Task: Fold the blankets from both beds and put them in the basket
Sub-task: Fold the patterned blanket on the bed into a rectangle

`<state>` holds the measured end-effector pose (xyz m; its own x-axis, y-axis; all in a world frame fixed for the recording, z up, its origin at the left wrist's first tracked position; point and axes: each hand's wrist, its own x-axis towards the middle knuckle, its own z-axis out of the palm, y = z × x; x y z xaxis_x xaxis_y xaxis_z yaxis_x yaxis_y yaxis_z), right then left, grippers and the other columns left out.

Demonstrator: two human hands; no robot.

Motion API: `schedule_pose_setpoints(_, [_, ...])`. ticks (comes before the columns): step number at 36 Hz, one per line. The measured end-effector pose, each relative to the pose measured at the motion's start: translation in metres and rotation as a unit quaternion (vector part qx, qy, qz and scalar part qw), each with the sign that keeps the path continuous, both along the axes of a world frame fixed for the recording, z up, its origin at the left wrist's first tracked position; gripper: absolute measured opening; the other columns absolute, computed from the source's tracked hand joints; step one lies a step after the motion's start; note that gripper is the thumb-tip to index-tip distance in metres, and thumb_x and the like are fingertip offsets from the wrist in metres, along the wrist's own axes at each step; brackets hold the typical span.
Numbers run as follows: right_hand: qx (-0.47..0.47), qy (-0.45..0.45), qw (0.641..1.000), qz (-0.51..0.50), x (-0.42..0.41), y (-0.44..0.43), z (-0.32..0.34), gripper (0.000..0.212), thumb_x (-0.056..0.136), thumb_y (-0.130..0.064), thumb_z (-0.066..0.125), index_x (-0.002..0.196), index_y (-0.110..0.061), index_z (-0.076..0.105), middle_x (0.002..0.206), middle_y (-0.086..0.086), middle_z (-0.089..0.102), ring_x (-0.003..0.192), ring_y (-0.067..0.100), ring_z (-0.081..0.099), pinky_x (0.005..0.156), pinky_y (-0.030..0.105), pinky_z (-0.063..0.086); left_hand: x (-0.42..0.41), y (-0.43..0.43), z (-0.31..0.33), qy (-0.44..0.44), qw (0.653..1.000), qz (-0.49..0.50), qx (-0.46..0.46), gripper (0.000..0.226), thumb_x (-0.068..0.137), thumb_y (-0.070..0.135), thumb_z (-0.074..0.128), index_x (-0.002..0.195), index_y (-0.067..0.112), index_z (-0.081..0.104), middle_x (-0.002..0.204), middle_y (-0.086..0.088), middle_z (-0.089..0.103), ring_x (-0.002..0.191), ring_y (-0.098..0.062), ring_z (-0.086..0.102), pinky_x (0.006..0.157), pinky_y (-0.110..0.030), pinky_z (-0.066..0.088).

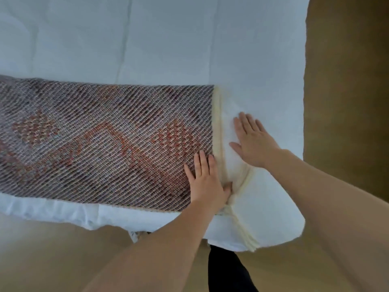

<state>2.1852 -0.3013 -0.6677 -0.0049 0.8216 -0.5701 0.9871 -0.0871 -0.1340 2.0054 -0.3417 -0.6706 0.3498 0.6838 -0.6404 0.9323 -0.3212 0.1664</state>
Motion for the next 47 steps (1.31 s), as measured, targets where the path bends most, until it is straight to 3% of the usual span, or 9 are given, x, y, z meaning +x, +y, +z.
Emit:
schedule_pose_setpoints(8, [0.113,0.19,0.963,-0.152,-0.01,0.089,0.03,0.067,0.099,-0.025,0.044,0.153,-0.01,0.008,0.159,0.012,0.016,0.139,0.031,0.032,0.109,0.043,0.033,0.013,0.0,0.012,0.032,0.997,0.058,-0.029,0.104,0.085,0.037,0.055,0.147,0.009,-0.024,0.155,-0.014,-0.03,0.143,-0.033,-0.027,0.115,-0.06,-0.007])
schedule_pose_setpoints(12, [0.102,0.187,0.96,-0.18,-0.025,0.117,0.031,0.056,0.097,-0.025,0.051,0.146,-0.009,0.028,0.143,0.015,0.042,0.125,0.034,0.046,0.095,0.041,0.043,0.014,0.003,0.025,0.065,0.994,0.073,-0.055,0.108,0.082,0.025,0.062,0.148,0.014,-0.023,0.155,-0.011,-0.029,0.145,-0.033,-0.019,0.116,-0.06,0.003])
schedule_pose_setpoints(16, [0.068,0.132,0.974,-0.172,-0.032,0.135,0.032,0.007,0.09,-0.013,0.052,0.09,-0.006,0.054,0.09,0.012,0.055,0.099,0.034,0.058,0.068,0.031,0.038,0.003,0.016,0.042,0.029,0.991,0.129,-0.037,0.083,0.077,0.018,0.067,0.144,0.015,0.016,0.145,-0.009,0.021,0.132,-0.029,0.027,0.103,-0.046,0.038])
schedule_pose_setpoints(21, [0.07,0.136,0.968,-0.2,-0.042,0.142,0.063,0.013,0.082,0.002,0.048,0.071,-0.003,0.054,0.076,0.009,0.053,0.082,0.029,0.056,0.059,0.028,0.037,-0.034,0.029,0.073,0.005,0.981,0.189,-0.036,0.042,0.084,0.009,0.056,0.124,0.012,0.041,0.121,-0.006,0.05,0.106,-0.026,0.054,0.085,-0.04,0.05])
schedule_pose_setpoints(27, [0.082,0.117,0.97,-0.196,-0.068,0.155,0.129,0.015,0.087,-0.004,0.051,0.098,0.0,0.062,0.091,0.011,0.056,0.082,0.026,0.053,0.068,0.03,0.044,-0.085,0.041,0.123,-0.017,0.967,0.253,-0.001,0.021,0.084,0.012,0.06,0.101,0.018,0.049,0.091,0.002,0.058,0.08,-0.02,0.057,0.071,-0.035,0.05])
schedule_pose_setpoints(33, [0.138,0.163,0.957,-0.197,-0.117,0.161,0.208,0.012,0.083,-0.002,0.048,0.084,-0.001,0.06,0.081,0.015,0.062,0.085,0.035,0.063,0.054,0.027,0.04,-0.15,0.052,0.182,-0.072,0.947,0.312,0.039,0.028,0.08,0.009,0.062,0.101,0.021,0.049,0.086,0.003,0.057,0.08,-0.022,0.059,0.065,-0.035,0.051])
schedule_pose_setpoints(39, [0.173,0.255,0.916,-0.255,-0.195,0.156,0.287,0.044,0.089,-0.005,0.043,0.131,-0.018,0.049,0.112,0.004,0.046,0.07,0.024,0.063,0.07,0.039,0.057,-0.236,0.061,0.241,-0.101,0.936,0.329,0.079,0.022,0.077,0.007,0.059,0.088,0.021,0.047,0.078,0.003,0.056,0.069,-0.017,0.057,0.054,-0.031,0.045])
schedule_pose_setpoints(42, [0.181,0.288,0.901,-0.271,-0.234,0.156,0.32,0.039,0.091,-0.003,0.041,0.125,-0.015,0.056,0.117,0.004,0.046,0.065,0.026,0.066,0.053,0.028,0.053,-0.282,0.068,0.265,-0.126,0.927,0.339,0.096,0.011,0.082,0.013,0.055,0.084,0.02,0.048,0.075,0.001,0.058,0.063,-0.018,0.058,0.05,-0.031,0.047])
schedule_pose_setpoints(47, [0.194,0.319,0.887,-0.272,-0.308,0.167,0.356,0.031,0.085,0.008,0.045,0.093,-0.008,0.07,0.107,0.017,0.065,0.071,0.032,0.069,0.068,0.039,0.06,-0.369,0.084,0.302,-0.171,0.909,0.359,0.124,0.007,0.086,0.017,0.047,0.083,0.017,0.053,0.073,-0.006,0.062,0.055,-0.022,0.058,0.052,-0.041,0.057])
